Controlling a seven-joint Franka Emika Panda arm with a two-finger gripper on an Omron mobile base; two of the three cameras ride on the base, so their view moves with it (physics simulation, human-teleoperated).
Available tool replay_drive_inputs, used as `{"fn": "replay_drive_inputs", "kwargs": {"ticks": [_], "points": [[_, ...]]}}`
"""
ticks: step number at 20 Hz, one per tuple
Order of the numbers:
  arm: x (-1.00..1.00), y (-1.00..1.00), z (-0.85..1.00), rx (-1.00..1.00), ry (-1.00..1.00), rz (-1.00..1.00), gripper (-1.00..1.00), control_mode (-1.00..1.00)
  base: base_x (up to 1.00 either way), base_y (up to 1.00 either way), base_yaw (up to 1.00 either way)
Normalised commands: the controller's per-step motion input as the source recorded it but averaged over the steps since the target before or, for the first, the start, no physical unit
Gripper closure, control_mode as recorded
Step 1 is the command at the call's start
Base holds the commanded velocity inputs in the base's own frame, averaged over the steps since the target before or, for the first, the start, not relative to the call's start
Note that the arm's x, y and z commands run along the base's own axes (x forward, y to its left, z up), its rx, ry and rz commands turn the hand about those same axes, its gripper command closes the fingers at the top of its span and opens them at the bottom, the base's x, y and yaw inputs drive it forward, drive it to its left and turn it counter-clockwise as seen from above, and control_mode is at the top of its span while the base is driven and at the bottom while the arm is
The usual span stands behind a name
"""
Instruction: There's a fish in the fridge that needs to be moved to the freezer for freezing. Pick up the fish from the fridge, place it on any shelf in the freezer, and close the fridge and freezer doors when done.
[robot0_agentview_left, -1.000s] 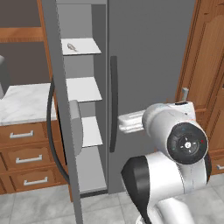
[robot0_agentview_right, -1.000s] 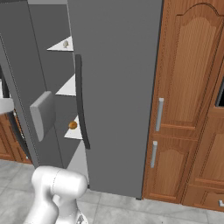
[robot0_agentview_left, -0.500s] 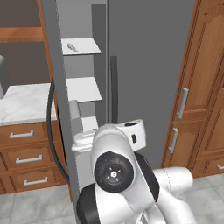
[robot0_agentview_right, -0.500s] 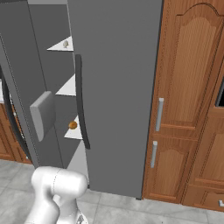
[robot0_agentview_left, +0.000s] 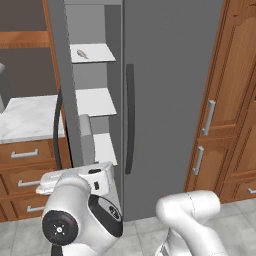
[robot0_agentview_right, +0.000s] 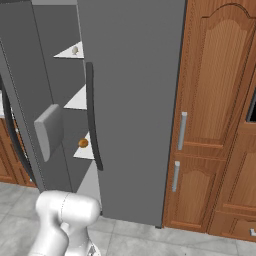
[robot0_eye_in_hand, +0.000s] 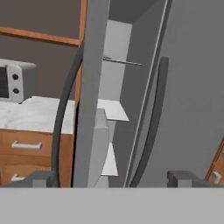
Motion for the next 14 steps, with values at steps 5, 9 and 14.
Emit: {"fn": "replay_drive_inputs", "kwargs": {"ticks": [5, 9, 14], "points": [[0.46, 0.78, -0.51, 0.06, -0.06, -0.03, -1.00, -1.00, 0.00, 0.00, 0.00], [0.56, 0.23, -0.33, 0.03, 0.00, 0.00, -1.00, -1.00, 0.00, 0.00, 0.00], [0.71, 0.07, -0.21, 0.01, 0.00, 0.00, -1.00, -1.00, 0.00, 0.00, 0.00]]}}
